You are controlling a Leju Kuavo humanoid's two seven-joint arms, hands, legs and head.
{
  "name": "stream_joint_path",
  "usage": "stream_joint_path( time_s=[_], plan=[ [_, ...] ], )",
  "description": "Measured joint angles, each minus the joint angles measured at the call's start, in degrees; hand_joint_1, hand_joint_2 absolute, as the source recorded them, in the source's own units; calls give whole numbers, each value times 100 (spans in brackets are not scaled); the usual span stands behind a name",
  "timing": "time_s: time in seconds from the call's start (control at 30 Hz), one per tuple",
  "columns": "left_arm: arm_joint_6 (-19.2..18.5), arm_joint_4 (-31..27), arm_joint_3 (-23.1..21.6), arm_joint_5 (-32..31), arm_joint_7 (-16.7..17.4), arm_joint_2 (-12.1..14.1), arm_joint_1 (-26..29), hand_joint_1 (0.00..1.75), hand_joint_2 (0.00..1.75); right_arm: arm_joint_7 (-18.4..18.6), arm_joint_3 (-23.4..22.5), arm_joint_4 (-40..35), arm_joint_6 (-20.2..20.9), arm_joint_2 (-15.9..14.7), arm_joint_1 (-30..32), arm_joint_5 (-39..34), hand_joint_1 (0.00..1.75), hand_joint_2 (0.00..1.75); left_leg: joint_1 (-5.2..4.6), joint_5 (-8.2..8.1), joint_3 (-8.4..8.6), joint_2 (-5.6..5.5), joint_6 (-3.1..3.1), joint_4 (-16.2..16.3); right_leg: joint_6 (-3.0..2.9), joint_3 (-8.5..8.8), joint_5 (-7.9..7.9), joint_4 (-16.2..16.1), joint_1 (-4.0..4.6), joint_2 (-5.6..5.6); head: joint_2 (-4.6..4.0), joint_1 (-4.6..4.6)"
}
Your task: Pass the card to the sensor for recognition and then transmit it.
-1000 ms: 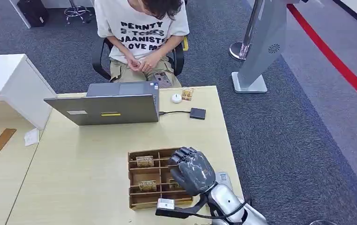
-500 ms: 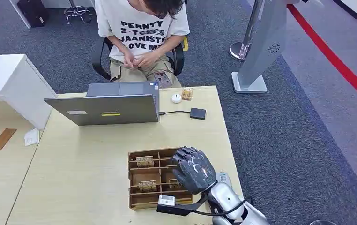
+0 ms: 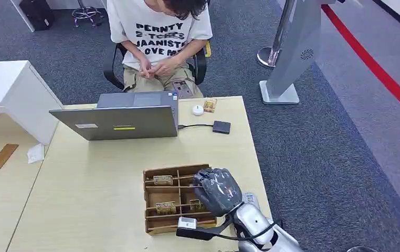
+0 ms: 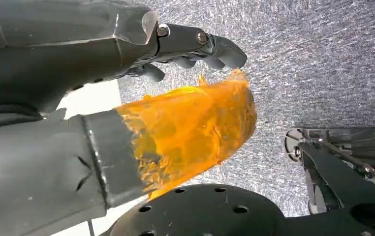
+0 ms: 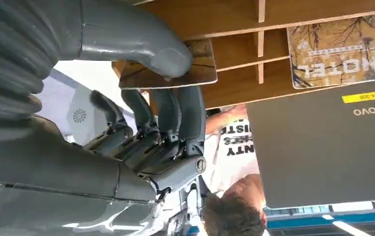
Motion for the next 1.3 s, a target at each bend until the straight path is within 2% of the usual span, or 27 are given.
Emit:
stream_joint_path(
  time_s=[0.07,0.43,0.7,0.87,1.13,1.2,1.3],
  plan=[
    [2,0,-13,4,-4,0,0,0,0,5,-4,0,7,0,-10,0,169,175,0,0,0,0,0,0,0,0,0,0,0,0,0,2],
    [35,0,-28,85,-39,0,0,0,0,5,-20,4,33,0,-25,-99,171,175,0,0,0,0,0,0,0,0,0,0,0,0,0,0],
    [50,2,-33,177,-55,0,0,0,0,-98,-201,-304,11,-13,44,-376,169,175,-1,0,1,1,0,1,0,-1,0,0,0,1,0,0],
    [52,2,-33,210,-57,0,0,0,0,-140,-295,-491,-6,-44,107,-437,161,175,-1,0,1,1,0,1,0,-1,0,0,0,1,0,2],
    [72,2,-33,367,-107,0,3,0,0,-554,-646,-1445,-79,-282,388,-1150,162,175,-3,0,2,1,0,2,0,-1,0,-1,0,1,0,0],
    [85,2,-33,404,-116,0,4,0,0,-728,-754,-1719,-50,-330,531,-1472,169,175,-3,0,0,-1,0,2,0,-1,0,-1,0,-1,0,2],
    [90,2,-33,444,-127,0,6,0,0,-964,-962,-2101,74,-393,660,-1992,169,175,-2,-1,1,1,0,2,0,-1,0,-1,0,1,0,0]
  ],
)
